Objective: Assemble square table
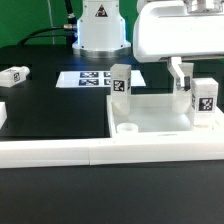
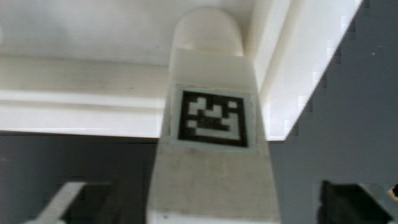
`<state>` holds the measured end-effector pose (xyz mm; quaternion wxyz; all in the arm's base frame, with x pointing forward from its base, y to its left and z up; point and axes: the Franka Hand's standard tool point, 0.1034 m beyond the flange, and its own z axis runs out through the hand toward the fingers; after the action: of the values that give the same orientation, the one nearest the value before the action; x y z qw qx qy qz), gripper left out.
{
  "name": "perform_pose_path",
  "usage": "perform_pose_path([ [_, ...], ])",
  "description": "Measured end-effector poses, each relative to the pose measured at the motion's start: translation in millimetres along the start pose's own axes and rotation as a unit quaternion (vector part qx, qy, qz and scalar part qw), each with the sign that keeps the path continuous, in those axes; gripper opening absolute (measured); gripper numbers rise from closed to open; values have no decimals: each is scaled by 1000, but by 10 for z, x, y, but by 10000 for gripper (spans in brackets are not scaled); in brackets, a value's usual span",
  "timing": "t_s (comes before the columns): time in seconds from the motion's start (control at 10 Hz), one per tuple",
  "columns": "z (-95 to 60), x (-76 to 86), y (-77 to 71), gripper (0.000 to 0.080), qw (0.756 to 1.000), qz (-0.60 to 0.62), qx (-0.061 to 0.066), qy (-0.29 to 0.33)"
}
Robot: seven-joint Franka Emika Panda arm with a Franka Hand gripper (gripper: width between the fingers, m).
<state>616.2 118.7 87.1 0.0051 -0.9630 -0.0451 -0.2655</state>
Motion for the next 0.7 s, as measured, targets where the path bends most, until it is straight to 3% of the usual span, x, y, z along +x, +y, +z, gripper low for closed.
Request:
perform_pose_path([
  [0.1, 0, 0, 0, 634, 1000, 0, 0, 0],
  [0.2, 0, 0, 0, 647, 1000, 0, 0, 0],
  [0.7, 6, -16, 9, 649, 1000, 7, 1, -9],
])
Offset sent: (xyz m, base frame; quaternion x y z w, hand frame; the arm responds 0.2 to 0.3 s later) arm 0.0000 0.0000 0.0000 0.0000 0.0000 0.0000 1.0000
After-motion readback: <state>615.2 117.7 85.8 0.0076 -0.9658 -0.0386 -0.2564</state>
